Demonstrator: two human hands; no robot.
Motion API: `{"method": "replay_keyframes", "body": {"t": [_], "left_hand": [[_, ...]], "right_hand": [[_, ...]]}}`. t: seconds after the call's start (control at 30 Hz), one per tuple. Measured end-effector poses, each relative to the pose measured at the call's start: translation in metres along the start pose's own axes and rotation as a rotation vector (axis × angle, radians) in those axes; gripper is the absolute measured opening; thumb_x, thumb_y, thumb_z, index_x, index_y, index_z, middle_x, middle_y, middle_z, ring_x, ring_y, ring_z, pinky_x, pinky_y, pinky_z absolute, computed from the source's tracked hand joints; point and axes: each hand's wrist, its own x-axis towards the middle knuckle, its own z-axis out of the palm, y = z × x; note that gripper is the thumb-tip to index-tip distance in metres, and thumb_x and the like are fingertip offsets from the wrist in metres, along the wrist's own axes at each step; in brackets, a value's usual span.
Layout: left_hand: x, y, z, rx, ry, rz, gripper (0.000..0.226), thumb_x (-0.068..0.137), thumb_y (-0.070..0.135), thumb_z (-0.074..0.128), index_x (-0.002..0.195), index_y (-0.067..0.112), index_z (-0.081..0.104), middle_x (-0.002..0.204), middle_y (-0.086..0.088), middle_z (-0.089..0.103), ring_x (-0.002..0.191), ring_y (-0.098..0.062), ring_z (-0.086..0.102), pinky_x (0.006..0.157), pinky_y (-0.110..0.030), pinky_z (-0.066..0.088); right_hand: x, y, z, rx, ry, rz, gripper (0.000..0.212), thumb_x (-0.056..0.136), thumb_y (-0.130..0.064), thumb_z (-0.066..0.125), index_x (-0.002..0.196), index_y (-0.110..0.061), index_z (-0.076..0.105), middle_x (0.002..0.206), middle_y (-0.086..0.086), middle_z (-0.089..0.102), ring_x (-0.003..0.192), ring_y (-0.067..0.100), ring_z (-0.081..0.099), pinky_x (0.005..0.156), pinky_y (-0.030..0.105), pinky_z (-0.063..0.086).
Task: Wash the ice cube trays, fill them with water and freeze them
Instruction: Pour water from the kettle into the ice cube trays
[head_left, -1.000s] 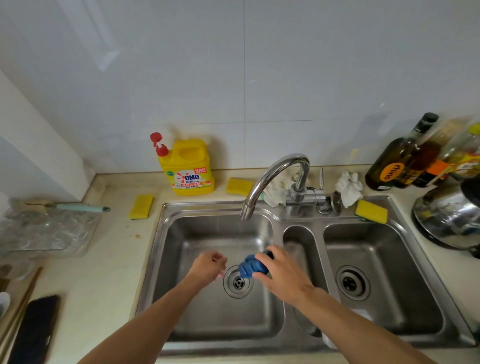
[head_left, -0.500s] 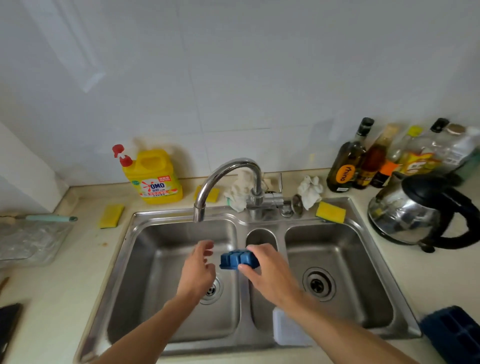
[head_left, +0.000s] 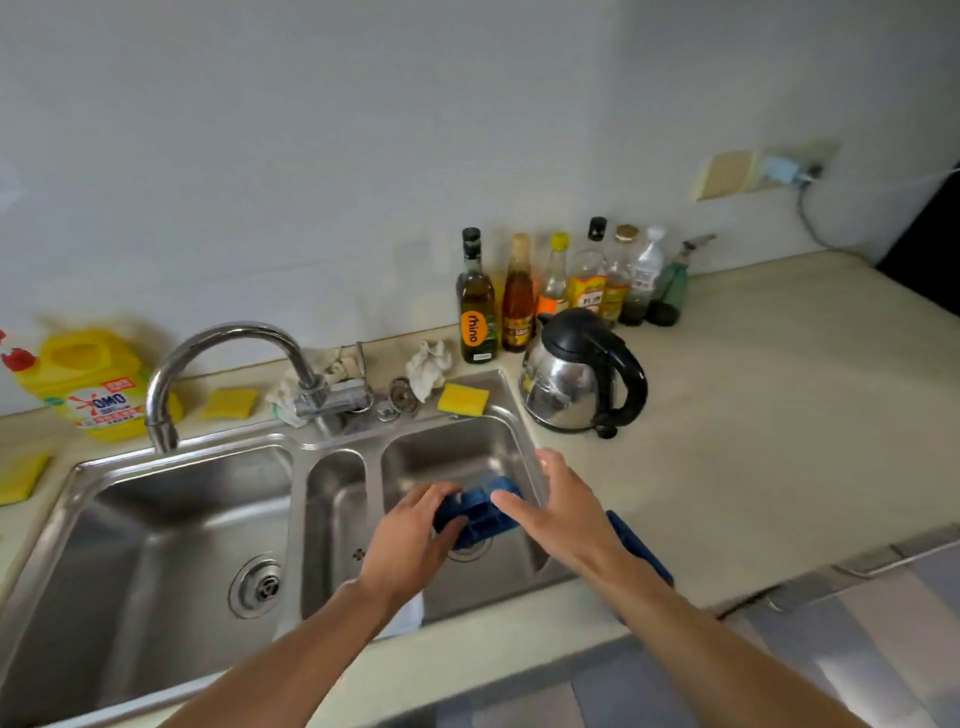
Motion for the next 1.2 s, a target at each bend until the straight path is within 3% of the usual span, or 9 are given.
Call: {"method": "replay_keyframes", "body": {"t": [0.17, 0.37, 0.5, 0.63, 0.73, 0.8, 0.9, 1.03, 1.2], "left_hand": [[0.014, 0.012, 0.019, -0.037, -0.105, -0.223, 0.04, 0.089, 0.025, 0.07, 0.128, 0.028, 0.061, 0.108, 0.014, 0.062, 0.103, -0.014, 0.064, 0.084, -0.025, 0.046], [0.028, -0.004, 0.038, -0.102, -0.199, -0.452, 0.04, 0.09, 0.022, 0.07, 0.129, 0.023, 0.062, 0.107, 0.009, 0.067, 0.093, -0.009, 0.061, 0.086, -0.026, 0.049], [0.045, -0.02, 0.049, -0.122, -0.23, -0.505, 0.039, 0.089, 0.019, 0.071, 0.127, 0.024, 0.059, 0.099, 0.009, 0.063, 0.09, -0.009, 0.06, 0.076, -0.023, 0.046], [0.072, -0.041, 0.064, -0.12, -0.295, -0.539, 0.032, 0.089, 0.018, 0.071, 0.116, 0.025, 0.056, 0.102, 0.003, 0.064, 0.087, -0.012, 0.06, 0.064, -0.02, 0.042], [0.089, -0.06, 0.076, -0.088, -0.357, -0.541, 0.017, 0.088, 0.016, 0.07, 0.099, 0.024, 0.059, 0.092, 0.003, 0.065, 0.081, -0.012, 0.062, 0.06, -0.021, 0.043], [0.1, -0.072, 0.083, -0.061, -0.425, -0.556, 0.014, 0.089, 0.014, 0.067, 0.085, 0.026, 0.061, 0.082, 0.002, 0.066, 0.077, -0.016, 0.065, 0.061, -0.026, 0.046], [0.113, -0.088, 0.094, -0.023, -0.531, -0.569, 0.018, 0.089, 0.012, 0.063, 0.073, 0.021, 0.062, 0.074, -0.004, 0.066, 0.076, -0.023, 0.067, 0.062, -0.029, 0.047], [0.126, -0.101, 0.111, 0.018, -0.568, -0.585, 0.002, 0.091, 0.013, 0.063, 0.09, 0.012, 0.065, 0.088, -0.01, 0.068, 0.086, -0.027, 0.067, 0.076, -0.037, 0.055], [0.132, -0.116, 0.132, 0.043, -0.56, -0.674, 0.012, 0.091, 0.015, 0.064, 0.102, 0.013, 0.065, 0.099, -0.013, 0.068, 0.091, -0.029, 0.066, 0.079, -0.038, 0.056]], "right_hand": [[-0.013, 0.056, -0.027, -0.64, -0.05, 0.028, 0.106, 0.082, -0.081, 0.053, 0.16, -0.024, 0.009, 0.165, 0.012, 0.02, 0.148, 0.038, 0.026, 0.116, 0.052, 0.031], [-0.014, 0.088, -0.024, -0.664, -0.166, 0.177, 0.094, 0.089, -0.047, 0.068, 0.157, -0.023, 0.007, 0.139, 0.011, 0.04, 0.114, 0.032, 0.057, 0.079, 0.036, 0.047], [-0.005, 0.099, -0.045, -0.678, -0.081, 0.223, 0.079, 0.09, -0.039, 0.066, 0.151, -0.022, 0.019, 0.13, 0.011, 0.046, 0.108, 0.03, 0.058, 0.074, 0.035, 0.049], [0.014, 0.115, -0.081, -0.663, -0.027, 0.357, 0.08, 0.091, -0.042, 0.066, 0.152, -0.022, 0.019, 0.131, 0.012, 0.046, 0.111, 0.033, 0.057, 0.084, 0.042, 0.054], [0.03, 0.112, -0.081, -0.773, -0.047, 0.377, 0.089, 0.092, -0.055, 0.062, 0.157, -0.022, 0.011, 0.149, 0.016, 0.037, 0.132, 0.04, 0.045, 0.103, 0.05, 0.044], [0.041, 0.099, -0.066, -0.854, 0.002, 0.286, 0.09, 0.094, -0.064, 0.054, 0.159, -0.019, 0.011, 0.16, 0.017, 0.026, 0.147, 0.043, 0.028, 0.116, 0.055, 0.03], [0.056, 0.076, -0.031, -0.814, 0.011, 0.064, 0.073, 0.099, -0.058, 0.048, 0.155, -0.016, 0.026, 0.158, 0.014, 0.032, 0.147, 0.036, 0.029, 0.121, 0.05, 0.028], [0.078, 0.073, 0.012, -0.799, -0.128, 0.048, 0.067, 0.101, -0.053, 0.049, 0.154, -0.018, 0.028, 0.161, 0.012, 0.028, 0.146, 0.034, 0.03, 0.12, 0.05, 0.029], [0.091, 0.09, 0.033, -0.826, -0.126, 0.141, 0.079, 0.093, -0.065, 0.054, 0.151, -0.02, 0.025, 0.161, 0.012, 0.021, 0.143, 0.039, 0.027, 0.116, 0.051, 0.033]]}}
